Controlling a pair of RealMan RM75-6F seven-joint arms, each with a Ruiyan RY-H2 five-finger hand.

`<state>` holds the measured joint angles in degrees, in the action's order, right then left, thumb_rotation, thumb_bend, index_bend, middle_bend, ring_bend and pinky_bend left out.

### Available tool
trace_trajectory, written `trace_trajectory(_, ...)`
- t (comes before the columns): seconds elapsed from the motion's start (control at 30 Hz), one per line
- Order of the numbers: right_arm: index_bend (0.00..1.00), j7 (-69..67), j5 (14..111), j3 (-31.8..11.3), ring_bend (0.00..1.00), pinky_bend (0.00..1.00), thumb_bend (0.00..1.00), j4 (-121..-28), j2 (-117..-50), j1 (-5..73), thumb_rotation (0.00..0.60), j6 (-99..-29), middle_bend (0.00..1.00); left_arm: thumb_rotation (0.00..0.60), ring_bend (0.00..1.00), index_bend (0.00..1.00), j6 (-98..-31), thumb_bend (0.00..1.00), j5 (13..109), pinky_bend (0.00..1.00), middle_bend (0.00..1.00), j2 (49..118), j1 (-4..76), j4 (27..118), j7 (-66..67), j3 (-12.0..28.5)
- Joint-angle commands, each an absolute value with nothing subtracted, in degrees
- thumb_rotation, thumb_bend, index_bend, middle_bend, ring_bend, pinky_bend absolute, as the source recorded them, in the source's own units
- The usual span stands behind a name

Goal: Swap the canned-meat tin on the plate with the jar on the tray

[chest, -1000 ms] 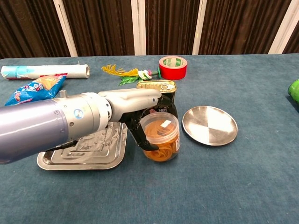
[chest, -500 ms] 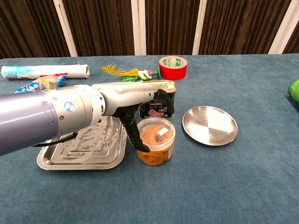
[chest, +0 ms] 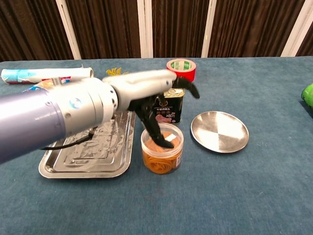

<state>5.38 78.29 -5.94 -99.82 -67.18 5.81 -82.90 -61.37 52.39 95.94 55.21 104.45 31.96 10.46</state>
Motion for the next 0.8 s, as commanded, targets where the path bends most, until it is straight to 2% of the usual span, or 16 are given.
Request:
trace_trajectory(0.03,0.0,5.6,78.4,-5.9,0.0,0.0,0.0,-99.9,-67.3,5.8,0.6,-82.9,0.0,0.6,0.01,0.19,-62.3,0.0,55.6,0.22,0.03,93.6,53.5,107.1,28.2,11.6)
trace_trajectory(0.13,0.0,6.1,78.0,-6.0,0.0,0.0,0.0,-100.0,-67.5,5.8,0.6,-82.9,0.0,0.6,0.01,0.19,-63.1,0.0,58.3,0.22,0.04,92.0,52.8,107.6,26.0,12.7)
trace_trajectory(0.17,0.0,6.3,77.5,-6.2,0.0,0.0,0.0,-99.8,-67.6,5.9,0.6,-82.6,0.0,0.6,0.01,0.19,-65.6,0.0,60.7,0.21,0.04,92.6,52.5,105.8,25.0,14.3)
trace_trajectory(0.23,0.0,6.4,76.9,-6.4,0.0,0.0,0.0,-99.5,-67.8,6.0,0.6,-82.3,0.0,0.6,0.01,0.19,-66.4,0.0,61.6,0.18,0.04,94.2,52.5,102.5,23.1,15.5)
trace_trajectory(0.47,0.0,7.5,75.6,-6.8,0.0,0.0,0.0,-99.3,-68.2,6.4,0.6,-81.5,0.0,0.6,0.0,0.2,-64.6,0.0,57.2,0.13,0.03,96.7,53.2,94.5,19.2,19.2)
trace_trajectory(0.8,0.0,9.0,74.6,-6.9,0.0,0.0,0.0,-98.9,-69.1,6.7,0.6,-80.9,0.0,0.6,0.0,0.19,-58.4,0.0,54.8,0.13,0.02,100.2,52.4,82.0,10.2,18.8)
